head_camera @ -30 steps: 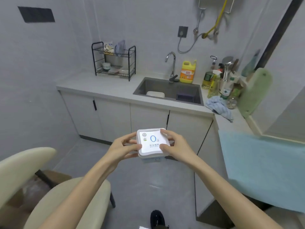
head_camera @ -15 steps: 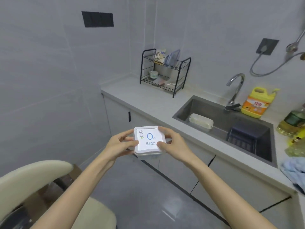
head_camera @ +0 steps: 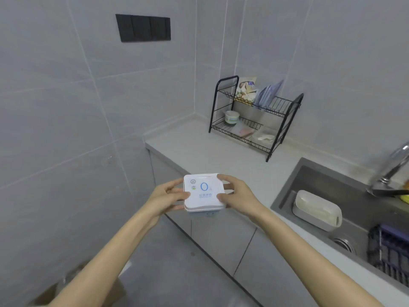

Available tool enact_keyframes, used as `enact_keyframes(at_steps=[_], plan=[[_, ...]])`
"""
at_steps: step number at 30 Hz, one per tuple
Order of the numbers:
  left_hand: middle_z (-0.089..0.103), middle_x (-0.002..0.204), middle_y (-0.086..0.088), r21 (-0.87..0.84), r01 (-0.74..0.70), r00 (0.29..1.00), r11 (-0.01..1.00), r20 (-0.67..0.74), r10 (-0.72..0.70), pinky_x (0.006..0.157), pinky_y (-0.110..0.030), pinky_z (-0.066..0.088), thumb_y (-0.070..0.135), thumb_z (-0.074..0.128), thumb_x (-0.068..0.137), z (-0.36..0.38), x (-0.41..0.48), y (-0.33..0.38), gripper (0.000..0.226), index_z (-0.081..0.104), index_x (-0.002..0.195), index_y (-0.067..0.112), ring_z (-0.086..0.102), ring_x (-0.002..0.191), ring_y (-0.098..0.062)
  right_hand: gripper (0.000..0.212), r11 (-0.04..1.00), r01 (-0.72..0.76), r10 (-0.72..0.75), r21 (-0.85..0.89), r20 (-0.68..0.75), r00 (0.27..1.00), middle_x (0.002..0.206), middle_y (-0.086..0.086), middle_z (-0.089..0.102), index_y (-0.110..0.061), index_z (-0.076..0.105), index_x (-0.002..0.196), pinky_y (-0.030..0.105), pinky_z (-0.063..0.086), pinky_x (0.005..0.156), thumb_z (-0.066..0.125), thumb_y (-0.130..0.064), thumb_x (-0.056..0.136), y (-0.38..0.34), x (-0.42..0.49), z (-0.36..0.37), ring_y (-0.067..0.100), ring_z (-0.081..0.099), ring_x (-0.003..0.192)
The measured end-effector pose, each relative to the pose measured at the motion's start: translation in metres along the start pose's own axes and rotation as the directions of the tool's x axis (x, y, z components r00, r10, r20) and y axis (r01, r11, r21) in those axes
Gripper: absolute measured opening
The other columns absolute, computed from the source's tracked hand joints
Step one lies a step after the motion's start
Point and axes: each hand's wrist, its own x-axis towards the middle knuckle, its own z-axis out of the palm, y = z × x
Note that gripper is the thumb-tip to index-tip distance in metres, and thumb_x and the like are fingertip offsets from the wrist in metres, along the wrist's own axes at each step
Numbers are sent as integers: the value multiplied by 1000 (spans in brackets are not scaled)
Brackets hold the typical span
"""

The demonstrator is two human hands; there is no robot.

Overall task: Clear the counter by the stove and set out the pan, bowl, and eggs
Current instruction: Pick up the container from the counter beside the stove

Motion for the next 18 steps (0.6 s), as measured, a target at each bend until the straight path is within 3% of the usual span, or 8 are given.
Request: enact_keyframes(at_steps=[3, 8, 18], plan=[[72, 105, -5, 8, -1, 1000, 1000, 12, 1, 68, -23, 58, 3, 69, 81, -15, 64, 21, 57, 53, 134, 17, 71, 86, -7, 59, 1000, -19, 19, 21, -5, 1000, 120, 9, 58, -23, 47, 137, 35, 57, 75, 59, -3, 83, -10, 66, -2, 24, 62, 103], [67, 117, -9, 4, 13, 1000, 1000, -11, -13, 68, -20, 58, 0, 67, 82, -32, 157, 43, 56, 52, 134, 14, 68, 95, -12, 59, 998, -44, 44, 43, 5, 999, 121, 11, 58, -22, 46, 137, 29, 56, 72, 58, -2, 83, -15, 163, -3, 23, 58, 109], [61, 126, -4, 139, 38, 997, 990, -69, -29, 75, -17, 55, -6, 62, 82, -65, 356, 62, 54, 54, 132, 12, 62, 104, -16, 65, 990, -125, 124, 68, 21, 992, 124, 11, 54, -25, 43, 138, 44, 56, 85, 59, -2, 79, 12, 372, 9, 28, 58, 109]])
